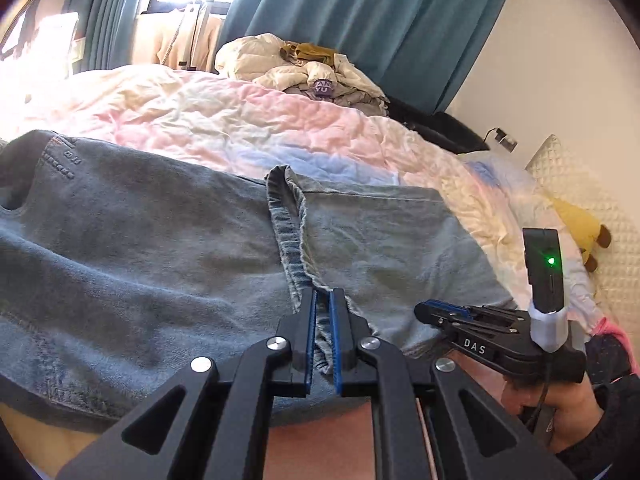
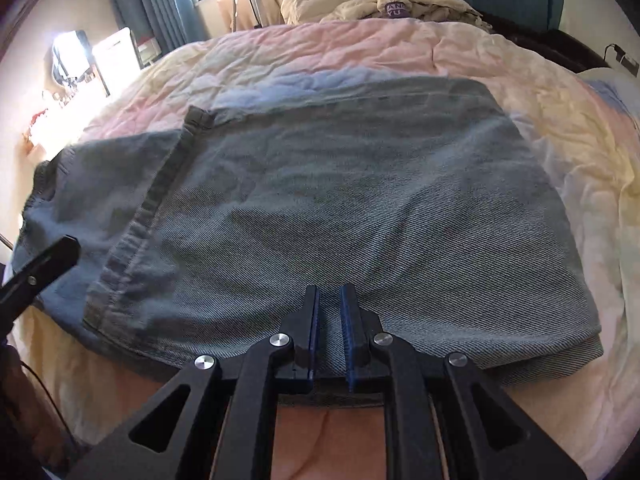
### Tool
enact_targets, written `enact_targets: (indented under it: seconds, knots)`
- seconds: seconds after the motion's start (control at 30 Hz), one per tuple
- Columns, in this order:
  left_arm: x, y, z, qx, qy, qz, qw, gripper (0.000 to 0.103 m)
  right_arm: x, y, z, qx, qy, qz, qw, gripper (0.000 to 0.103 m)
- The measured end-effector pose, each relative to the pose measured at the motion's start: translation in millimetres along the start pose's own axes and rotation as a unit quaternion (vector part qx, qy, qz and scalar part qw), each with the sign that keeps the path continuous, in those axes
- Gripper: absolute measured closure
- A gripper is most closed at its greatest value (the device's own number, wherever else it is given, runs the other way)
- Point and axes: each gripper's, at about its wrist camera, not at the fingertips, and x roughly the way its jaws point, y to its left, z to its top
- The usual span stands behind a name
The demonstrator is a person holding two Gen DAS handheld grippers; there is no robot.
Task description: Fold clothes
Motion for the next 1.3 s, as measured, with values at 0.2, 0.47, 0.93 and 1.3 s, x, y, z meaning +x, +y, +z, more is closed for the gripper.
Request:
enact_targets:
  seconds: [0.2, 0.47, 0.93, 1.3]
  knots:
    - [-9.2, 5.5, -5.3, -0.005, -0.003, 0.025, 0.9997, 0.096, -10.7, -6.2, -5.2, 0.021, -0.005, 0.021, 1.0, 0.091]
    - [-16.8, 0.7, -9.7, 0.016, 0.008, 0.076, 0.9969, 0.096, -24.8, 5.4, -9.7, -0.009, -0.032, -0.004, 0.999, 0.091]
    - [-3.5, 18.2, -2.5, -0.032, 0.047, 0.075, 0.9956, 0.083, 0.2, -0.6, -7.9, 0.039, 0.006, 0.07, 0.997, 0.091]
    - [-14.1, -4.6, 0.0, 0.008, 0.016, 0.033, 0.9993, 0.081, -64.8, -10.7, 7.2, 0.038, -0.059, 0.046, 0.996, 0.091]
